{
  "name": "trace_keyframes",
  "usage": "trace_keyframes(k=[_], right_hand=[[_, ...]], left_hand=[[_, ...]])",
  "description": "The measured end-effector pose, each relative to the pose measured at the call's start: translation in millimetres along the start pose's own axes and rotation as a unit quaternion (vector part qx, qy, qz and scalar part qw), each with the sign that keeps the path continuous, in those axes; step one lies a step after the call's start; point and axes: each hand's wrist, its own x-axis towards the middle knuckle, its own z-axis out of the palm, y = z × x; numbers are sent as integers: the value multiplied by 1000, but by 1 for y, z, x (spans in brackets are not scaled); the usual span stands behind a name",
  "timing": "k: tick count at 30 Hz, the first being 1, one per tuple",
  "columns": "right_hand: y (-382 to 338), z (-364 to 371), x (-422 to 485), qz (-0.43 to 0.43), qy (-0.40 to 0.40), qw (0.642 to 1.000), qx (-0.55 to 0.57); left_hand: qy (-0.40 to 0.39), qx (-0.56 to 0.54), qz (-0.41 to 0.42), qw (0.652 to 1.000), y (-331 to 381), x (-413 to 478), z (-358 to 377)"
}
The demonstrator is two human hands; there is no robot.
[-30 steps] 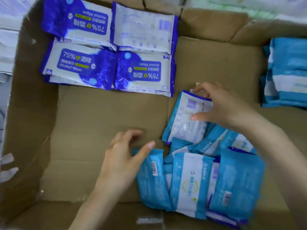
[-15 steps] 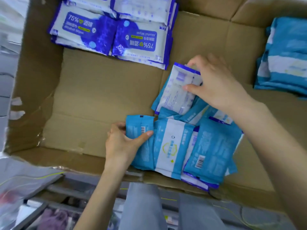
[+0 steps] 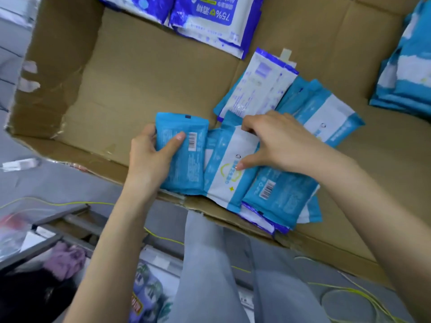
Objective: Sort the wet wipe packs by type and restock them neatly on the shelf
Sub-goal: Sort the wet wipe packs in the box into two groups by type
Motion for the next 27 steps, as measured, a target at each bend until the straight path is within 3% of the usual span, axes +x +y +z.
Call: trace_keyframes(k=[3, 5, 7, 12, 15, 19, 21, 27], right_hand=[[-1, -6, -9, -10, -12, 995, 102], [2, -16, -21, -17, 43, 978, 205], [10, -32, -35, -17, 142, 932, 334], [62, -61, -74, 60, 306, 699, 644], [111, -63, -99, 143, 381, 578, 707], [178, -58, -142, 249, 440, 428, 749], [206, -58, -158, 274, 464, 395, 745], [265, -55, -178, 307, 514, 384, 703]], left_hand=[[13, -54, -10, 998, 10, -6, -2], [-8, -142, -30, 989, 22, -9, -8], [-52, -202, -27, 978, 33, -6, -19], [-140, -232, 5, 963, 84, 1, 13], [-226, -216, 41, 949, 111, -7, 71], [-270, -215, 41, 938, 154, -26, 162], [-276, -198, 9, 941, 167, -23, 206], [-274, -155, -50, 948, 175, -26, 299]])
